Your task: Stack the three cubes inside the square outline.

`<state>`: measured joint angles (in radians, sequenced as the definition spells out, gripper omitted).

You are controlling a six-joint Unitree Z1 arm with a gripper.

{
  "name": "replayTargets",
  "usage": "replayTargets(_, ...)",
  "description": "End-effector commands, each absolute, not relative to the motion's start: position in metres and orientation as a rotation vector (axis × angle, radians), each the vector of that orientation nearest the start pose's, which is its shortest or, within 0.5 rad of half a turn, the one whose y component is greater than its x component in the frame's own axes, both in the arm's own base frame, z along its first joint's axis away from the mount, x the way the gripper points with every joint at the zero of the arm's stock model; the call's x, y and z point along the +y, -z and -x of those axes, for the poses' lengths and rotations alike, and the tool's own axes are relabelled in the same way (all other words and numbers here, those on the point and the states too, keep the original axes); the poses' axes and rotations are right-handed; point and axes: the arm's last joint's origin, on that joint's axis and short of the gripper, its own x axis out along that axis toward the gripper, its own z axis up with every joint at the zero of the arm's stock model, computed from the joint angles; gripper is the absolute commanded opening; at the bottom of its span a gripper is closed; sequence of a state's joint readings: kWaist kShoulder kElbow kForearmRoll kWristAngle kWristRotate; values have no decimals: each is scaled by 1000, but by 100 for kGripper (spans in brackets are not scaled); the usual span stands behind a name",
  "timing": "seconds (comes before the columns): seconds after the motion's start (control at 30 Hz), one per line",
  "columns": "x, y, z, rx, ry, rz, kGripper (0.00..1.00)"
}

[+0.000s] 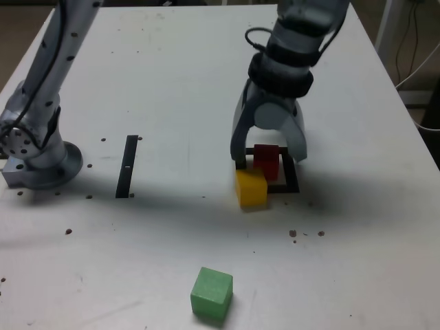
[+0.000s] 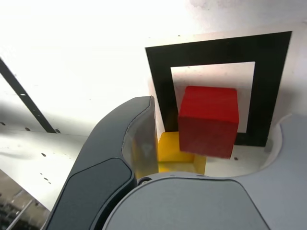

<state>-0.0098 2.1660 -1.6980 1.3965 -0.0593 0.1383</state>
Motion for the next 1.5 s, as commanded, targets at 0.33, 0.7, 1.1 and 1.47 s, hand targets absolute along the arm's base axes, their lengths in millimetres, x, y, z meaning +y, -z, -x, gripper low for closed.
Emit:
replayTargets(0.33, -21, -256, -360, 1830, 184, -101, 99)
replayTargets(0.7, -41, -264, -344, 1817, 324, -351, 99)
replayTargets(1.1, -55, -260, -325, 1744, 589, -619, 100)
replayTargets(1.47, -60, -257, -303, 1698, 624, -761, 100)
